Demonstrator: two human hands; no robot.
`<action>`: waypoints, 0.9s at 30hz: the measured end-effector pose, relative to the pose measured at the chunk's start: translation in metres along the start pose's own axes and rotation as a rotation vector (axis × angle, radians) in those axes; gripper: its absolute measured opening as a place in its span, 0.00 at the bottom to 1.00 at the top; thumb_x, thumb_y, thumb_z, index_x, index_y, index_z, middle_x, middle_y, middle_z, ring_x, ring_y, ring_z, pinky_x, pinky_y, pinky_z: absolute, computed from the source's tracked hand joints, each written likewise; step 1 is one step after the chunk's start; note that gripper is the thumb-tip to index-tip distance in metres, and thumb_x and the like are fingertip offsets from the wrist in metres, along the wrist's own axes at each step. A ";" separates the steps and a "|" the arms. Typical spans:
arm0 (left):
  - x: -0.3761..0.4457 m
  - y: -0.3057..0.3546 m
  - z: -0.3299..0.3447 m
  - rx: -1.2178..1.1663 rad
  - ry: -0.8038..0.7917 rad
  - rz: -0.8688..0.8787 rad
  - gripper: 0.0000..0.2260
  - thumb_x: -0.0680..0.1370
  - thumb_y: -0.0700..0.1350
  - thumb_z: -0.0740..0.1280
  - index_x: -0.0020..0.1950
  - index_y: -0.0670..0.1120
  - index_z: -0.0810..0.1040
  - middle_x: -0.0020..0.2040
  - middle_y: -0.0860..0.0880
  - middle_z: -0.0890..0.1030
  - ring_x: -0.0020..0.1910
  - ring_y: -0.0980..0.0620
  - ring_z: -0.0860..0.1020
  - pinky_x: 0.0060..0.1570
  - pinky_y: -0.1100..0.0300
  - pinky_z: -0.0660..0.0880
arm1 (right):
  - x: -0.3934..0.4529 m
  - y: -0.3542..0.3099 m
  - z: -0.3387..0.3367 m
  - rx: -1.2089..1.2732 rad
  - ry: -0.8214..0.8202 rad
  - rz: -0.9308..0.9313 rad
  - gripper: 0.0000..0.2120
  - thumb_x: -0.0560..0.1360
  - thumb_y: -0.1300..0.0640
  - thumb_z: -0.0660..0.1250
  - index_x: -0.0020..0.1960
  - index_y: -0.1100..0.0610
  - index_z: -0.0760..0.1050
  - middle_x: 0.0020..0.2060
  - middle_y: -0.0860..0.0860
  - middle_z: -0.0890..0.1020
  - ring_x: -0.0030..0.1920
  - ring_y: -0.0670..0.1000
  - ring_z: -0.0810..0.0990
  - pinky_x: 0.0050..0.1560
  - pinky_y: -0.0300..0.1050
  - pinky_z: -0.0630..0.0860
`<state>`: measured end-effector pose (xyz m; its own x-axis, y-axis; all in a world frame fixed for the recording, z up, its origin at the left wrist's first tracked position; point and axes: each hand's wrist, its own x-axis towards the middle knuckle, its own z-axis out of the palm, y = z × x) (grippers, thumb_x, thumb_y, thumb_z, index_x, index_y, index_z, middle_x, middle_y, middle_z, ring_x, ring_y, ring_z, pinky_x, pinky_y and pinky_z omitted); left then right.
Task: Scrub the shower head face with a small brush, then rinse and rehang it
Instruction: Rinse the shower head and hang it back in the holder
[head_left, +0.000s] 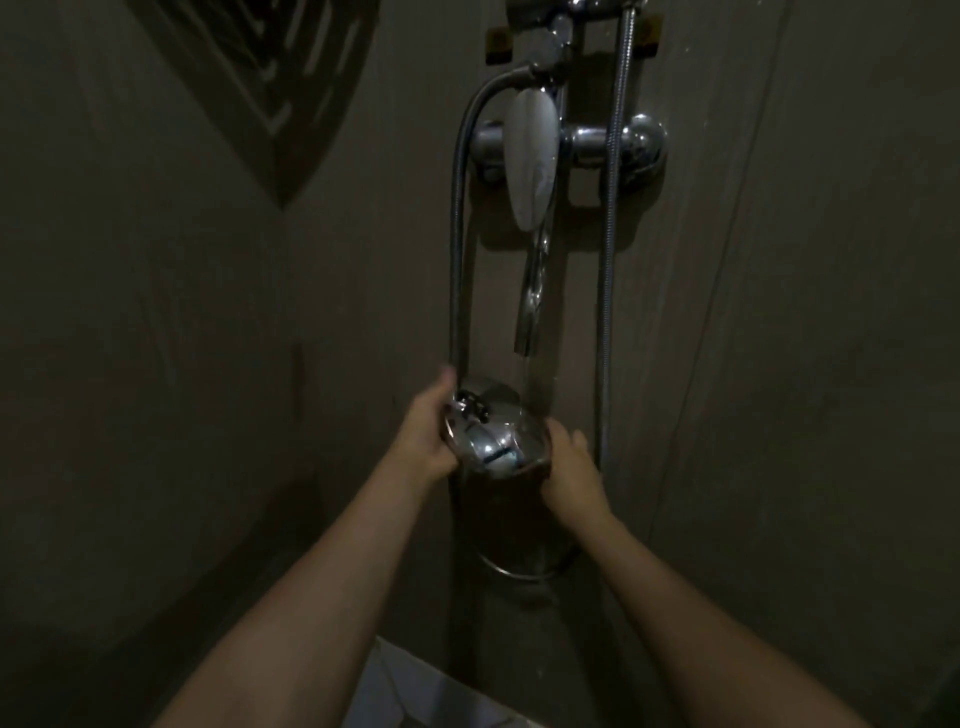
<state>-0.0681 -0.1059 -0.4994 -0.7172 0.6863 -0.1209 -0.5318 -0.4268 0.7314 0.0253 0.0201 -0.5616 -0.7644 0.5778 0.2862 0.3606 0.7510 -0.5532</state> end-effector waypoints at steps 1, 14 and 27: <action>0.000 -0.001 0.002 0.128 0.003 0.023 0.12 0.79 0.47 0.60 0.49 0.40 0.77 0.44 0.40 0.82 0.46 0.44 0.79 0.51 0.49 0.75 | 0.002 0.003 -0.001 0.012 -0.003 0.002 0.19 0.74 0.59 0.60 0.64 0.60 0.69 0.56 0.60 0.71 0.54 0.61 0.75 0.55 0.45 0.72; 0.012 -0.034 0.003 1.820 0.455 0.789 0.24 0.80 0.53 0.53 0.75 0.46 0.60 0.77 0.44 0.58 0.76 0.44 0.54 0.73 0.45 0.51 | 0.006 -0.030 -0.015 -0.263 0.077 -0.142 0.09 0.74 0.52 0.62 0.51 0.55 0.75 0.45 0.54 0.83 0.47 0.56 0.82 0.46 0.46 0.75; 0.033 -0.028 0.012 1.318 0.588 0.594 0.25 0.80 0.53 0.54 0.74 0.44 0.61 0.74 0.43 0.64 0.74 0.43 0.60 0.71 0.47 0.58 | -0.007 -0.028 -0.015 -0.324 0.196 -0.103 0.10 0.73 0.57 0.62 0.54 0.56 0.73 0.47 0.54 0.83 0.48 0.57 0.81 0.48 0.48 0.75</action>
<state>-0.0715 -0.0646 -0.5158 -0.9098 0.1603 0.3827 0.4112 0.4713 0.7802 0.0284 0.0000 -0.5364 -0.7000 0.5205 0.4890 0.4614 0.8522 -0.2467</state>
